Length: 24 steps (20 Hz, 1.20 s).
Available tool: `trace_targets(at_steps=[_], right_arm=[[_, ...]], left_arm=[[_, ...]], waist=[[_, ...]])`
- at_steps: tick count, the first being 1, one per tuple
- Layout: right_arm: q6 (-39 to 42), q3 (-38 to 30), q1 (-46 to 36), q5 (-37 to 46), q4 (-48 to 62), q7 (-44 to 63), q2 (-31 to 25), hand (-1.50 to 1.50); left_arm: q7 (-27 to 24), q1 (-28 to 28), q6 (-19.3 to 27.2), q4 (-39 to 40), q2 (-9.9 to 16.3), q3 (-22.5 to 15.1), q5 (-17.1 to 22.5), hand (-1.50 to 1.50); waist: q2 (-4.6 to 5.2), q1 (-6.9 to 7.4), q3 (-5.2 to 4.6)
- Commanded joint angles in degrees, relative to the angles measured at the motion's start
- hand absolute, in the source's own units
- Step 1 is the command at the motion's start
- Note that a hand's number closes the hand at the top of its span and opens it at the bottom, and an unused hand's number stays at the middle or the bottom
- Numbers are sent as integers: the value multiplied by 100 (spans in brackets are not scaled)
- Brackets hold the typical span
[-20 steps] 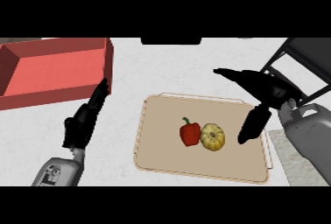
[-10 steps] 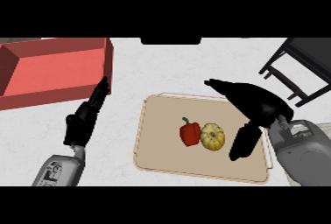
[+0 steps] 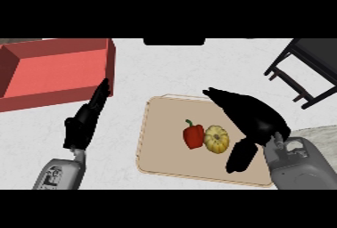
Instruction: Pick the squash from the tray and place it in the tiered shelf
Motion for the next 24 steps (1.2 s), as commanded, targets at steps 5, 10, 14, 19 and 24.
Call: trace_targets(at_steps=[5,10,14,19,24], right_arm=[[242,-19,136,696,121,36,602,-150],[396,-11,568,989,-87,74,678,-150],[386,-4,575,1322,68,-49,912,-150],[629,-234,671,1473,169,-366,795,-150],[394,-7,812,2084,545,-606,1007,-150]], left_arm=[[-165,-139,-111,302,-120,156,-145,0],[-90,105,-182,-15,-126,216,-128,0],[-133,-157,-300,251,-125,391,-92,0],[353,172,-79,-448,-382,51,-365,0],[85,189,-131,-237,-372,128,-460,0]], waist=[[4,-3,0],[0,-3,1],[3,-7,0],[-2,5,2],[0,3,1]])
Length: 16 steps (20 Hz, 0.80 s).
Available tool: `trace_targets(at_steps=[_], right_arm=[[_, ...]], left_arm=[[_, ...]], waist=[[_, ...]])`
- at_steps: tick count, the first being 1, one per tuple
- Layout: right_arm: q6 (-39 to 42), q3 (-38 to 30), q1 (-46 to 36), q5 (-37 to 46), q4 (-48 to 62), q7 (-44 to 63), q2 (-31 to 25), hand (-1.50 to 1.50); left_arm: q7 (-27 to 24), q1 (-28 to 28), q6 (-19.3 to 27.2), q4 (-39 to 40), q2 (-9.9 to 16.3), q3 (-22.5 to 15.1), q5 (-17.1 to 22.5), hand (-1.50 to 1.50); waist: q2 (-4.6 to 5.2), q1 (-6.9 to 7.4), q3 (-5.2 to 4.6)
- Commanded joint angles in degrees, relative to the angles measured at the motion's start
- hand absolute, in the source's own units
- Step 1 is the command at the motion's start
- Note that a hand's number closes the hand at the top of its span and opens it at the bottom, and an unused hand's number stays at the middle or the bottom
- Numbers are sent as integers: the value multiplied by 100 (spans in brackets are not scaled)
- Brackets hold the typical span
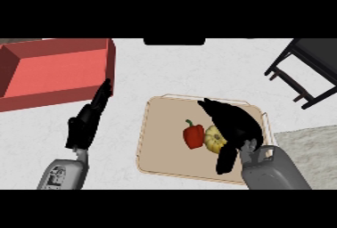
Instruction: Pick the squash from the tray and place it in the tiered shelf
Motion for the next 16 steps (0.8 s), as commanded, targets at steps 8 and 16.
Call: trace_targets(at_steps=[8,16], right_arm=[[0,-83,448,778,228,-634,-14,-150],[-124,-105,443,1204,653,-770,379,-150]], left_arm=[[-40,-53,-200,-3,32,208,-2,0],[-569,325,-319,93,11,210,-59,0]], waist=[[-2,-10,0],[-1,-5,-1]])
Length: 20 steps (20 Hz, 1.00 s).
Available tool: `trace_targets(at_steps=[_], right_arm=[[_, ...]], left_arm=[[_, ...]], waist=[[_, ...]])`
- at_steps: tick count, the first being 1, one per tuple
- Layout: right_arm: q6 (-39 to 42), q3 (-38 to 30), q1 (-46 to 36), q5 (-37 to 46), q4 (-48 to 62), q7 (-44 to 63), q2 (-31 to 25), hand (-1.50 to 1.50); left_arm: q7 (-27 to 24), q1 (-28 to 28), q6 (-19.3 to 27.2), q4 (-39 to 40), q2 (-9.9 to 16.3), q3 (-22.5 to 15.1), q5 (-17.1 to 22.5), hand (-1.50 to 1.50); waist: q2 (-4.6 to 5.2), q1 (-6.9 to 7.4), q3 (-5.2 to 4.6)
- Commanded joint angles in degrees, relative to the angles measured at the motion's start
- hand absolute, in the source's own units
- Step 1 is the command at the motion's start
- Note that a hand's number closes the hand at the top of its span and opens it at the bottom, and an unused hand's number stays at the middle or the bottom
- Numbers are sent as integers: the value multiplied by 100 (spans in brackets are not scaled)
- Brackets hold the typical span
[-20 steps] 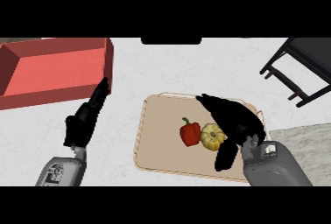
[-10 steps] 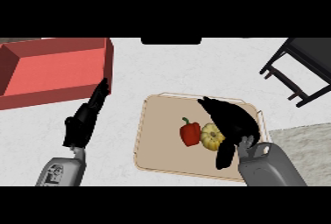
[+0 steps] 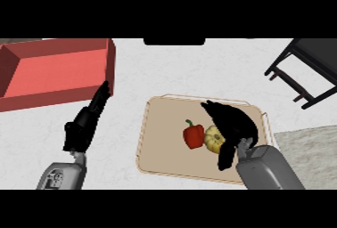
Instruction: Pick the squash from the tray and place it in the tiered shelf
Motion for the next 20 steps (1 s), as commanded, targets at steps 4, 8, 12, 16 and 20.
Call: trace_targets(at_steps=[4,8,12,16,20], right_arm=[[-188,-380,-220,174,847,-963,-259,-150],[-369,-13,176,603,696,-648,242,-150],[51,-376,67,515,521,-908,37,-150],[-176,9,70,885,1075,-1195,-54,150],[95,209,182,1002,455,-1218,11,150]], left_arm=[[32,40,-300,-38,198,282,229,0],[337,-47,-41,-296,-45,99,-13,0],[151,-372,-201,150,86,356,84,0],[389,-379,-443,-85,298,495,282,0],[15,-107,-17,94,-186,204,4,0]], waist=[[7,23,1],[-1,6,1],[1,-7,0],[3,12,0],[-2,-10,-1]])
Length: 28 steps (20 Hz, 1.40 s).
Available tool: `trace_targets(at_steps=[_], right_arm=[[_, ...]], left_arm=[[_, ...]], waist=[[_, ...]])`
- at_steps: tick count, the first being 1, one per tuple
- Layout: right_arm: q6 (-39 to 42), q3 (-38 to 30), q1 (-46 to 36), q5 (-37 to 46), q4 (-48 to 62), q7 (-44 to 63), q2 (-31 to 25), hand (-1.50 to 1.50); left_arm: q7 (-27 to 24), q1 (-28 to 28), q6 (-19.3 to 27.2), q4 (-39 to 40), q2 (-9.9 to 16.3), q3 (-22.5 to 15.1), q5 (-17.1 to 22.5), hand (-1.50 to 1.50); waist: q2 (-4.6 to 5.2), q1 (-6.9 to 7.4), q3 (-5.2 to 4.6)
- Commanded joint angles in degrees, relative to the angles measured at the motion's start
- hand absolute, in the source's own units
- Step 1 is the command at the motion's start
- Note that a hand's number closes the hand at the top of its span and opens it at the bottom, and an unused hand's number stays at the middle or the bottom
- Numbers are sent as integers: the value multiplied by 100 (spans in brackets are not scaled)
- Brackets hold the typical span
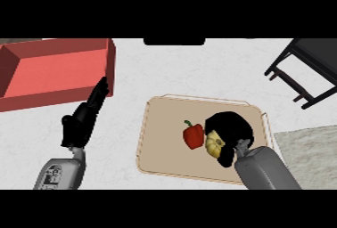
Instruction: Pick the squash from the tray and place it in the tiered shelf
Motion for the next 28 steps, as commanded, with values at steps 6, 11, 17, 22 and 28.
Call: trace_targets(at_steps=[6,11,17,22,28], right_arm=[[-382,78,359,413,-233,-481,69,150],[-827,-508,1487,-344,-1293,-2379,-1462,150],[-1278,-2071,2471,-1718,-1224,-5031,-2823,150],[-326,-3481,2869,-3626,-1305,-5761,-2858,150],[343,-5001,3244,-5017,-1088,-6058,-3540,150]], left_arm=[[-108,286,-73,-140,17,-88,-129,0],[-192,174,42,134,-30,72,-46,0],[-264,212,124,72,38,228,-17,0],[-130,370,126,-59,13,111,-96,0],[-211,229,-20,68,100,173,-10,0]], waist=[[-1,-3,1],[-28,-189,4],[-30,-377,19],[-56,-381,2],[-16,-182,-3]])
